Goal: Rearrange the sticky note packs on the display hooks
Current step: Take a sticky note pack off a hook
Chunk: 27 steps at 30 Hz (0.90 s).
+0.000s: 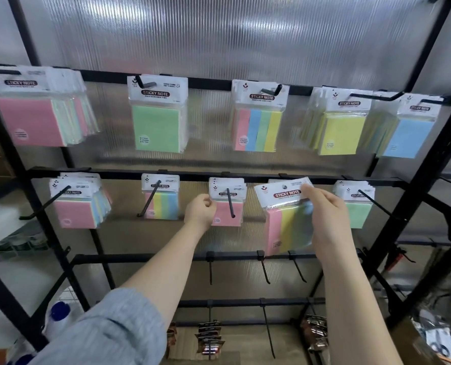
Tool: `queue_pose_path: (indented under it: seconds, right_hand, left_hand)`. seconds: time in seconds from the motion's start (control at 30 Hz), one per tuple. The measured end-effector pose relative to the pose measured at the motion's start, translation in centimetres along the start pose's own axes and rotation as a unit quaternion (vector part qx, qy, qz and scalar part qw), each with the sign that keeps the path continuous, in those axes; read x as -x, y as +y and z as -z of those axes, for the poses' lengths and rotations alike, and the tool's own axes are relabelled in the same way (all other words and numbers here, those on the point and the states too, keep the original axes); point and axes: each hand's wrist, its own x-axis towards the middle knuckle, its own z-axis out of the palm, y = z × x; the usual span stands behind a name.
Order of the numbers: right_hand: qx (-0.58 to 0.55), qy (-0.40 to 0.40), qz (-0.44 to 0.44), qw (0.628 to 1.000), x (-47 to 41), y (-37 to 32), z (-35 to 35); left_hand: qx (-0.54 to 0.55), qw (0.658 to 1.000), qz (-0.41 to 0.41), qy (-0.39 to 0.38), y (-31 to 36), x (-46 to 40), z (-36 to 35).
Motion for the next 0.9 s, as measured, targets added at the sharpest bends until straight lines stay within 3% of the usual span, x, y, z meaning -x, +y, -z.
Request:
queue_pose_path:
  seconds: [0.23,0.43,0.53,0.77,0.9]
  right_hand:
    - [-0.021,0.015,-0.019,0.999,-0.5,0.0,1.0]
    - [-0.024,0.029,-0.019,0.999,-0.5,0.0,1.7]
    - [-0.022,0.038,-0.022,0.999,-0.2,0.0,2.0]
    - [-0.02,0.054,-0.019,0.998,0.7,-0.2,2.4]
    - [-0.013,0.072,-0.022,0.997,1.7,-0.3,2.8]
  left_hand:
    - [0.07,0.995,0.019,0.063,-0.5,1.4,-1.7]
    - [0.156,0.985,0.011,-0.073,-0.3,1.2,-2.1]
    - [0.171,0.98,0.015,-0.1,0.0,1.1,-2.1]
    - [0.215,0.973,-0.002,-0.082,0.5,2.7,-2.1]
    - [0.199,0.979,-0.01,-0.035,0.2,4.1,-1.5]
